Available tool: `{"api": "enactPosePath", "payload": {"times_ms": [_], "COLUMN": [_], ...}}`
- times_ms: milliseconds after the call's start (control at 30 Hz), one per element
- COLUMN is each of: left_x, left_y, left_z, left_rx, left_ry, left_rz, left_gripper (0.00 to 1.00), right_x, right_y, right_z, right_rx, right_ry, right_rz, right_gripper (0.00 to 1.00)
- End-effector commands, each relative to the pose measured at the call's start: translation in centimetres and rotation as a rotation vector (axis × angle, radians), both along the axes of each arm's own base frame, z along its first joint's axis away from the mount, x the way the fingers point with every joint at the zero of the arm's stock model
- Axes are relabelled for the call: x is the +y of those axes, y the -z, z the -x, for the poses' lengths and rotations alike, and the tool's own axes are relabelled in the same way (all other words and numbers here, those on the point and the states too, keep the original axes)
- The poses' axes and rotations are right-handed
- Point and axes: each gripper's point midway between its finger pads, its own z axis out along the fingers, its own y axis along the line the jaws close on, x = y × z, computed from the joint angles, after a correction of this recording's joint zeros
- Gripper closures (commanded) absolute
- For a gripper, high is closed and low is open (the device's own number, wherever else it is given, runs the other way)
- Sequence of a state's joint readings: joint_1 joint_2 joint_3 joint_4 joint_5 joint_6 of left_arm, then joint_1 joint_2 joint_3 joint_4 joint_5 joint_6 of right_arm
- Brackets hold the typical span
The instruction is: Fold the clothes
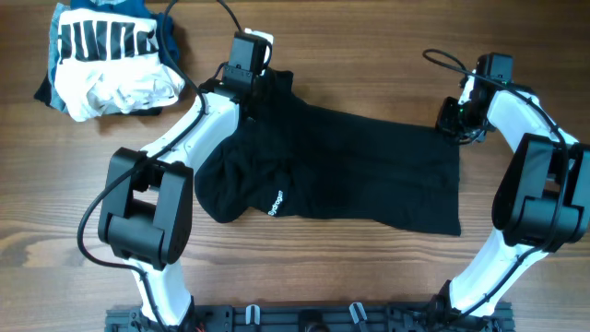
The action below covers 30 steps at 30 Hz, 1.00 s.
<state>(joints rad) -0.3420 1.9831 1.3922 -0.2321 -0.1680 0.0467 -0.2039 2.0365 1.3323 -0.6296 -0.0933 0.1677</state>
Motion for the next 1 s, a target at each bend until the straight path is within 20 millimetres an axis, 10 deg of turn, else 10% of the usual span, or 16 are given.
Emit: {"api": "enactPosePath", "payload": {"times_ms": [0,233,533,667,733,967], "left_x": [0.2,0.8,2.0,2.2,1.8,1.6], "left_y": [-3.7,-4.7,-6.9,-6.7,-6.3,-6.2], "left_z": [-2.3,-3.2,0.6,1.7,2.0,2.0], "left_rx": [-0.136,-0.187,-0.086,-0.042,-0.022,-0.021], "left_ry": [-0.032,-0.047,-0.046,-0.04,-0.02,-0.014], "left_rz": [0.043,0.059,0.024,0.016,0.032,0.037], "left_gripper": [0.96,0.96,0.96,0.96,0.96,0.96], "right_x": [0.5,0.3,2.0,1.9,1.7,1.4], "right_y": [0.4,-7.0,-12.2,-10.9,-8.7,-3.8], "right_z": [-1.6,-6.1,-2.4,-2.4,-3.2,-5.2], "right_rx": [-0.01,-0.117,-0.074,-0.058,-0.057,-0.057], "right_ry": [0.005,-0.014,-0.054,-0.041,-0.041,-0.05], "right_rz": [-0.022,-0.041,-0.096,-0.096,-0.096,-0.091], "right_gripper": [0.96,0.96,0.96,0.94,0.66,0.28]}}
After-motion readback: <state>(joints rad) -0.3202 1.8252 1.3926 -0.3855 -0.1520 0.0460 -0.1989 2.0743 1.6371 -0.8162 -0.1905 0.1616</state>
